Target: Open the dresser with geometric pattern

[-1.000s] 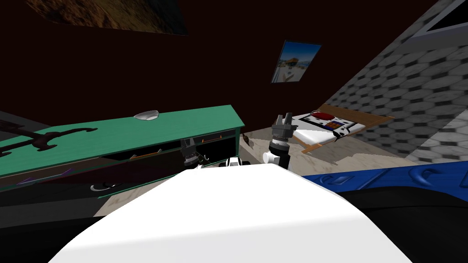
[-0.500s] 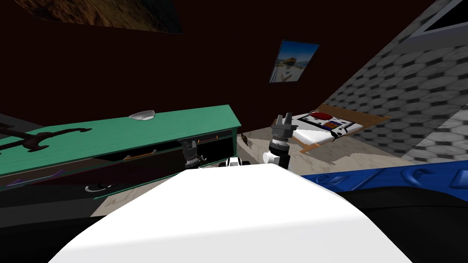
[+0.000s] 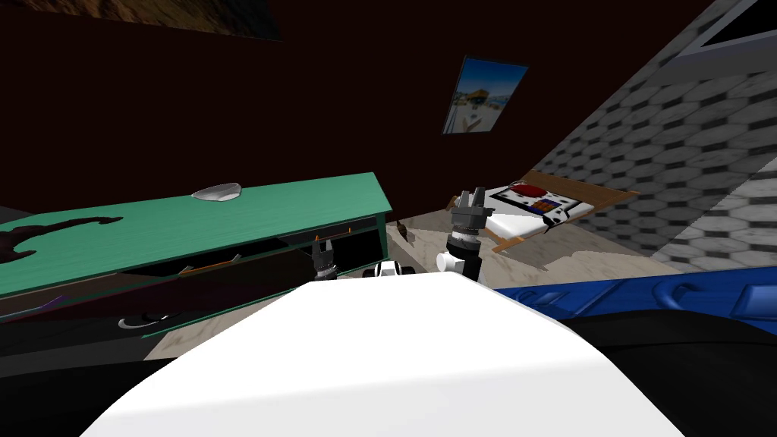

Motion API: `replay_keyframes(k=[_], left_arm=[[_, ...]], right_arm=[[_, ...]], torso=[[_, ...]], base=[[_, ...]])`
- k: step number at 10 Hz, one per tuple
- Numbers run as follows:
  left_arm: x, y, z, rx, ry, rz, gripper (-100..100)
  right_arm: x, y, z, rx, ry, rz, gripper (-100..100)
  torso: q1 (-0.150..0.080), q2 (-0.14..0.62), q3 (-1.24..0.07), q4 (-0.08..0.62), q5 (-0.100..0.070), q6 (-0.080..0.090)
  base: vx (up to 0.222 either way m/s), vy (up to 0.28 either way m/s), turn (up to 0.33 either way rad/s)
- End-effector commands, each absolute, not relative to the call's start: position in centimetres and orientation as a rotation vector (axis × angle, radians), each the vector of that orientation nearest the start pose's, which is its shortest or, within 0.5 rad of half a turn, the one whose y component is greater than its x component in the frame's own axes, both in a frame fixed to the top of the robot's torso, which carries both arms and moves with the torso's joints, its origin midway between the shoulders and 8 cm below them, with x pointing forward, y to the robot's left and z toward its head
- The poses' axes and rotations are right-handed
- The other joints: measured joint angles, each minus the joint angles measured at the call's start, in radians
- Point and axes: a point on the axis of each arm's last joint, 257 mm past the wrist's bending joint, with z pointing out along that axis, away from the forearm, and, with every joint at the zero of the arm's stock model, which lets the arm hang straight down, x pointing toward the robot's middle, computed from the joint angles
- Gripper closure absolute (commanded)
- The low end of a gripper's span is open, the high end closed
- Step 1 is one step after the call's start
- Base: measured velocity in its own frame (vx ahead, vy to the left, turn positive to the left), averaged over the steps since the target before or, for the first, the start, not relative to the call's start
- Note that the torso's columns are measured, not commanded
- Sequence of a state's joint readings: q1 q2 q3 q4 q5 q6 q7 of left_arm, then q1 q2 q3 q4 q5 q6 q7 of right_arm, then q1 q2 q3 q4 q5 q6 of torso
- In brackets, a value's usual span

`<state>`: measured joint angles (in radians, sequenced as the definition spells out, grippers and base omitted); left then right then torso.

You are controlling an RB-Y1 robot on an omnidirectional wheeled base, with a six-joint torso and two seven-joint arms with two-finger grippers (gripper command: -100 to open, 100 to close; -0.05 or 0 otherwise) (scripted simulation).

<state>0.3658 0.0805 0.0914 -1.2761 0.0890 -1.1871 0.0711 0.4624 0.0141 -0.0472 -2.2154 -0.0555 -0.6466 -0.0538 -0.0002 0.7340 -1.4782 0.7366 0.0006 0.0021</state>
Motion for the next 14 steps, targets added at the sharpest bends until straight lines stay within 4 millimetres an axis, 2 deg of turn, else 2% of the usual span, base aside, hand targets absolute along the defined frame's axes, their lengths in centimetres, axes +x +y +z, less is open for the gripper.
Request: replay_keyframes(k=[1, 2, 7, 8, 9, 11, 14], left_arm=[[32.7, 33.1, -23.8, -0.900, 0.661, -1.254, -100], [32.7, 33.4, -23.5, -0.886, 0.669, -1.254, -100], [35.4, 34.4, -21.4, -0.884, 0.673, -1.258, -100], [35.0, 34.3, -22.0, -0.892, 0.677, -1.255, -100], [34.6, 34.1, -22.1, -0.886, 0.671, -1.257, 100], [34.0, 33.9, -22.5, -0.887, 0.670, -1.256, 100], [32.9, 33.5, -23.4, -0.888, 0.668, -1.254, 100]], right_arm=[[32.8, -29.8, 3.5, 0.618, 0.466, 1.374, 0], [32.8, -29.8, 3.5, 0.618, 0.466, 1.374, 0], [32.8, -29.8, 3.5, 0.618, 0.466, 1.374, 0], [32.8, -29.8, 3.5, 0.618, 0.466, 1.374, 0], [32.8, -29.8, 3.5, 0.618, 0.466, 1.374, 0], [32.8, -29.8, 3.5, 0.618, 0.466, 1.374, 0], [32.8, -29.8, 3.5, 0.618, 0.466, 1.374, 0]], torso=[[0.001, 0.004, 0.002, 0.001, 0.000, -0.001], [0.002, 0.006, 0.003, 0.002, 0.000, -0.002], [0.000, 0.004, 0.002, 0.002, -0.001, -0.002], [-0.001, 0.004, 0.002, 0.004, -0.003, -0.001], [0.000, 0.004, 0.002, 0.003, -0.002, -0.001], [-0.003, 0.009, 0.004, 0.008, -0.006, -0.003], [-0.001, 0.008, 0.005, 0.004, -0.002, -0.003]], base=[[0.007, -0.050, -0.001], [0.004, -0.021, 0.001], [-0.004, -0.016, 0.013], [-0.005, -0.009, 0.007], [0.003, 0.006, -0.025], [0.011, 0.016, -0.012], [0.003, 0.012, -0.007]])
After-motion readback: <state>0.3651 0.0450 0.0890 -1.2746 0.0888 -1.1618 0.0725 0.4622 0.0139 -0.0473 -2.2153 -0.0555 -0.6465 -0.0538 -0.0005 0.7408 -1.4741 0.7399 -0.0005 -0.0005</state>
